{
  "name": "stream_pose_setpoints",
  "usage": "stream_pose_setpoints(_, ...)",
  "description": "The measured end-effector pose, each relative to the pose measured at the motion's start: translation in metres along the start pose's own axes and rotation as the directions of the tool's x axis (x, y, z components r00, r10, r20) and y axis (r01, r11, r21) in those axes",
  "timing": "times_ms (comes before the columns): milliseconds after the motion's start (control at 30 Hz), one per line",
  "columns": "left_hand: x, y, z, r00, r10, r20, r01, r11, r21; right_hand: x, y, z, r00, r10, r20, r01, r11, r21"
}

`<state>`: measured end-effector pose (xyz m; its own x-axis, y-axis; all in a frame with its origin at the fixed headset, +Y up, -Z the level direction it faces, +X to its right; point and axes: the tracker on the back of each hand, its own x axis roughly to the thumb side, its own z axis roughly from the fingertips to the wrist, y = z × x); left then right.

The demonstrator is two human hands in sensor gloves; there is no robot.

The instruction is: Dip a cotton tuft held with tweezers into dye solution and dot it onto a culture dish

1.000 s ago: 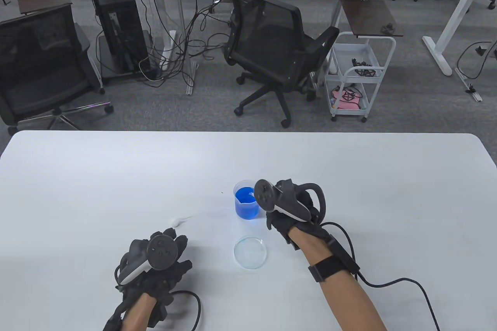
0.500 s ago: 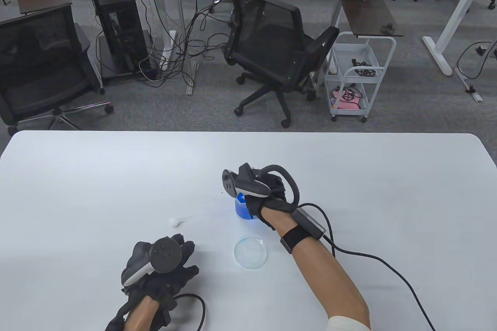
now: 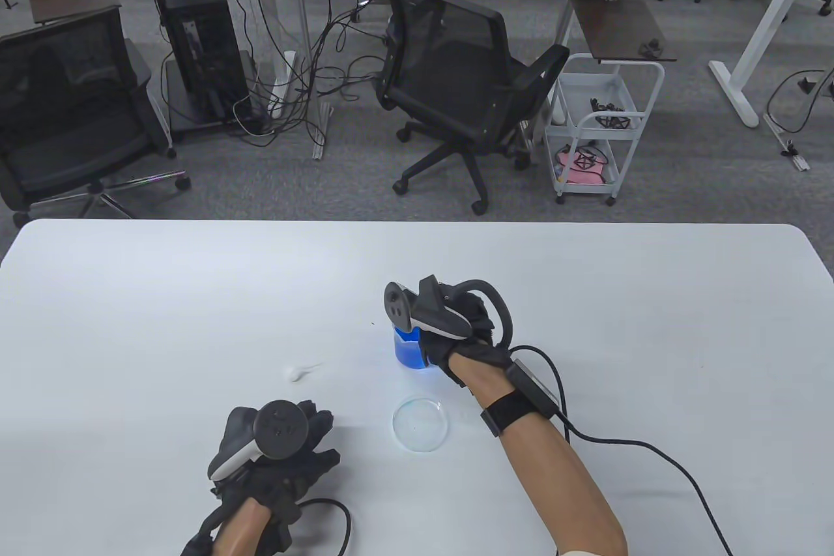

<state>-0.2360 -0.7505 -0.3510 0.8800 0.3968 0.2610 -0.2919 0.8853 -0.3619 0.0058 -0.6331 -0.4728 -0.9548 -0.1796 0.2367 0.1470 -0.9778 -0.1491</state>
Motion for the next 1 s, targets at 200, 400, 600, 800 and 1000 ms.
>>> stream_pose_setpoints(200, 0.0, 0.0, 0.0, 1.0, 0.009, -0.006, -0.009, 1.0, -0.007, -0.009, -0.006, 0.055, 0.996, -0.079, 0.031, 0.081, 0.994, -0.072)
stream_pose_setpoints(400, 0.0, -0.001, -0.001, 1.0, 0.01, -0.006, -0.01, 1.0, -0.008, 0.009, 0.067, 0.107, 0.982, -0.173, 0.071, 0.173, 0.985, 0.002)
stream_pose_setpoints(600, 0.002, -0.003, -0.015, 1.0, -0.001, -0.017, 0.001, 1.0, -0.013, 0.017, 0.116, 0.114, 0.984, -0.169, 0.064, 0.164, 0.983, 0.078)
stream_pose_setpoints(800, 0.028, -0.007, -0.059, 0.998, -0.04, 0.046, 0.041, 0.999, -0.025, 0.017, 0.118, 0.114, 0.984, -0.164, 0.063, 0.16, 0.985, 0.067)
stream_pose_setpoints(1000, 0.043, -0.033, -0.096, 0.998, 0.026, 0.061, -0.018, 0.993, -0.113, 0.009, 0.105, 0.114, 0.976, -0.214, 0.033, 0.215, 0.976, -0.031)
